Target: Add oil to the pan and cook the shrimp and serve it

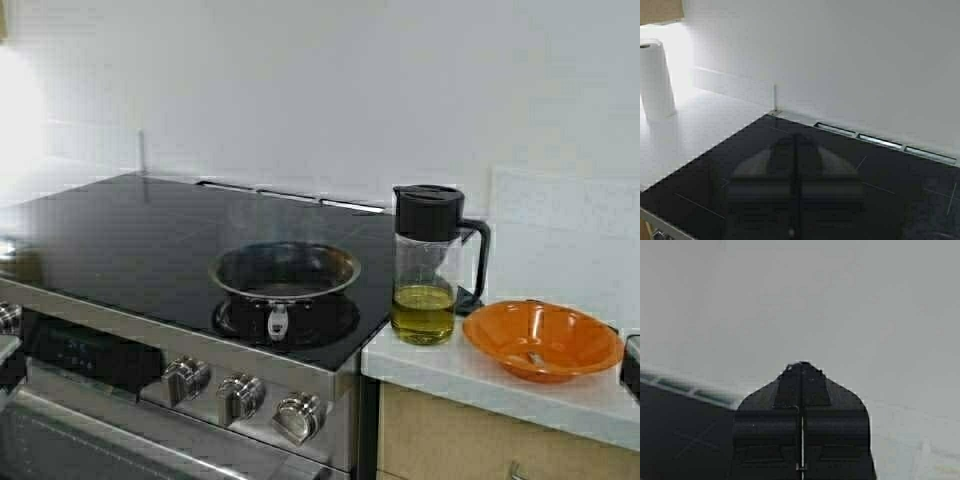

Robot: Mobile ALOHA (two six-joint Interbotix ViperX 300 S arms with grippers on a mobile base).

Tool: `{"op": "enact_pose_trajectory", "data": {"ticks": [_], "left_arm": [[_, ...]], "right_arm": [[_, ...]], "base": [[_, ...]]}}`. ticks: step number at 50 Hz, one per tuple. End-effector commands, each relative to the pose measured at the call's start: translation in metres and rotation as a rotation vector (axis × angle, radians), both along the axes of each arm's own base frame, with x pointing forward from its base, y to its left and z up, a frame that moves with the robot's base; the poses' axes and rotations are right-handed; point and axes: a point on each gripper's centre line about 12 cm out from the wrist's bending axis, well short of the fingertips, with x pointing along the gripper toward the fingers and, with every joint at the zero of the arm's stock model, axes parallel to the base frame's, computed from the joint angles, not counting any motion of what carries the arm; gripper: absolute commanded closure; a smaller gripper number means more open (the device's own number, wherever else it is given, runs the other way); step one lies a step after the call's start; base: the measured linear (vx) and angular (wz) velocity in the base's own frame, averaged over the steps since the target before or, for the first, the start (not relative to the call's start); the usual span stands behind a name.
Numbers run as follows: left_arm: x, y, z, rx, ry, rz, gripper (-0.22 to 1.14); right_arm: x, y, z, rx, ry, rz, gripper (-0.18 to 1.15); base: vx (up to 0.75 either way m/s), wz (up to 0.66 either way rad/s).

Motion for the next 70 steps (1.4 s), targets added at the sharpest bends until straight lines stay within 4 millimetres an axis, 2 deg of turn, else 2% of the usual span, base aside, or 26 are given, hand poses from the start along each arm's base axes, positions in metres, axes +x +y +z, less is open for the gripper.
{"op": "enact_pose_trajectory", "data": {"ticks": [1, 2, 5, 11, 13, 14, 20, 35, 47, 52, 57, 70], "left_arm": [[0.001, -0.002, -0.002, -0.008, 0.008, -0.012, 0.94], [0.001, -0.002, -0.002, -0.008, 0.008, -0.012, 0.91], [0.001, -0.002, -0.003, -0.006, 0.009, -0.012, 0.84], [0.001, -0.002, -0.006, -0.004, 0.017, -0.012, 0.88], [0.001, -0.002, -0.006, -0.004, 0.018, -0.012, 0.89], [0.001, -0.002, -0.006, -0.003, 0.018, -0.013, 0.89], [0.000, -0.002, -0.010, -0.006, 0.028, -0.012, 0.89], [0.000, -0.002, -0.012, -0.009, 0.032, -0.012, 0.89], [-0.001, -0.002, -0.015, -0.010, 0.038, -0.013, 0.89], [-0.001, -0.002, -0.015, -0.010, 0.038, -0.013, 0.89], [-0.001, -0.002, -0.016, -0.010, 0.040, -0.013, 0.89], [-0.001, -0.002, -0.016, -0.009, 0.043, -0.012, 0.89]], "right_arm": [[0.003, 0.011, -0.002, 0.027, 0.016, 0.055, 0.93], [0.004, 0.014, -0.003, 0.037, 0.027, 0.072, 0.87], [0.009, 0.030, -0.009, 0.056, 0.079, 0.143, 0.60], [0.025, 0.053, -0.026, 0.045, 0.180, 0.228, -0.01], [0.031, 0.060, -0.035, 0.037, 0.219, 0.251, -0.13], [0.033, 0.063, -0.041, 0.034, 0.240, 0.261, -0.15], [0.041, 0.081, -0.075, 0.022, 0.340, 0.310, -0.04], [0.040, 0.091, -0.163, 0.136, 0.518, 0.229, -0.05], [0.033, 0.109, -0.214, 0.142, 0.589, 0.153, -0.05], [0.031, 0.108, -0.233, 0.130, 0.586, 0.074, -0.05], [0.038, 0.106, -0.251, 0.103, 0.583, 0.012, -0.05], [0.062, 0.121, -0.295, 0.061, 0.629, -0.018, -0.05]], "base": [[0.00, 0.00], [0.00, 0.00], [0.00, 0.00], [0.00, 0.00], [0.00, 0.00], [0.00, 0.00], [0.00, 0.00], [0.00, 0.00], [0.00, 0.00], [0.00, 0.00], [0.00, 0.00], [0.00, 0.00]]}}
